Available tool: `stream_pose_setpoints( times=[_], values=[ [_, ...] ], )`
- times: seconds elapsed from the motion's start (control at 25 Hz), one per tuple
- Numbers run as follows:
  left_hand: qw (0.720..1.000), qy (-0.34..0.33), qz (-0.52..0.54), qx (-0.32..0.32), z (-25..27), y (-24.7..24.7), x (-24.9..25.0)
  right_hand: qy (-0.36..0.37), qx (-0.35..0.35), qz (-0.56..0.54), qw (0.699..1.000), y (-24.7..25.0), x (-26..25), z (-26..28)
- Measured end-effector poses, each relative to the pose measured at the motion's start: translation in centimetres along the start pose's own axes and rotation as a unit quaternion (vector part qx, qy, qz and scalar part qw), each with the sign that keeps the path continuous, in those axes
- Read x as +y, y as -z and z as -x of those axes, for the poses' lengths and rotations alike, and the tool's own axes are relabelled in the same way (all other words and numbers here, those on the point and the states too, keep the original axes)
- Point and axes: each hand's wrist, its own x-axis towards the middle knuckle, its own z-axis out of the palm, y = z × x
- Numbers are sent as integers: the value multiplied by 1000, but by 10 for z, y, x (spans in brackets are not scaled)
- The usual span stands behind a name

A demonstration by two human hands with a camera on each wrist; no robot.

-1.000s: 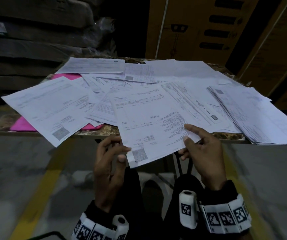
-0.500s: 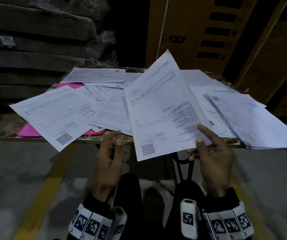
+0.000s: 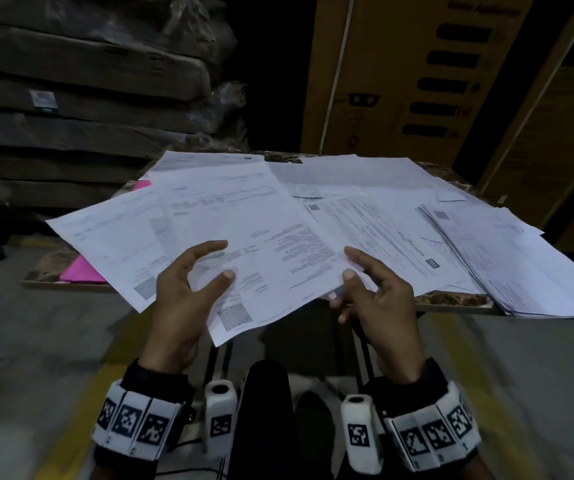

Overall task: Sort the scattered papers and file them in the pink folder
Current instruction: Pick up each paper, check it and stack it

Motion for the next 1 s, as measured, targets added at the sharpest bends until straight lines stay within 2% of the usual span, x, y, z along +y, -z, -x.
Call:
stream_pose_setpoints(
  times=[0.12,0.2,0.32,0.4,0.52,0.68,0.92,1.0],
  values=[
    [998,7,2,55,-12,27,-5,26,28,104,994,-2,-3,-18],
    [995,7,0,99,-17,39,-5,70,31,207,975,-4,-3,-30],
    [989,12,9,146,-21,48,-7,128,-32,344,930,-17,3,-39],
    [988,24,8,155,-21,52,-11,135,-76,412,898,-26,10,-38],
    [989,39,-4,144,-17,51,-13,95,-79,482,867,-18,14,-33],
    [994,55,-9,90,-10,38,-12,38,-95,487,867,26,16,-14],
    [994,87,-29,53,-4,22,-21,83,-132,525,837,64,26,4],
    [995,88,-41,37,-1,18,-21,97,-122,543,825,68,32,6]
  ],
)
